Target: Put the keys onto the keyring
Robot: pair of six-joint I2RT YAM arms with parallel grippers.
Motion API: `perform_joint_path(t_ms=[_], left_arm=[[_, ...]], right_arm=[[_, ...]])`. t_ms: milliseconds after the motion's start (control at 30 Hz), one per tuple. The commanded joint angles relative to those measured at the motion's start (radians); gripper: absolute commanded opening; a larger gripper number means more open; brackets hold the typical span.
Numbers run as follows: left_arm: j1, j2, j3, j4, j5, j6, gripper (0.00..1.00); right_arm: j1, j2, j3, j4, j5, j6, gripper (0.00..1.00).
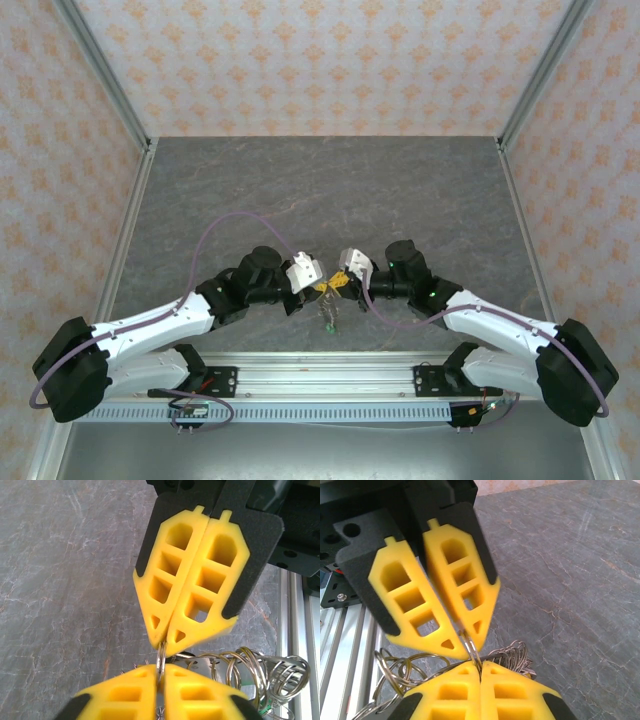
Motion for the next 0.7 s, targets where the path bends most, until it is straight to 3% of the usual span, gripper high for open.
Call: perform_joint_path(t_ms=[0,667], left_arm=[[-0.001,-0.001,0.031,-0.031,-0.015,0.037,0.16],[-0.003,0.037,0.075,-0.044,-0.003,0.062,0.14]], right_arm=[[0.001,-0.006,0.055,-0.017,-0.014,-0.023,0.0],[0.001,0.039,0.198,-0.248,-0.082,-0.113,0.0]])
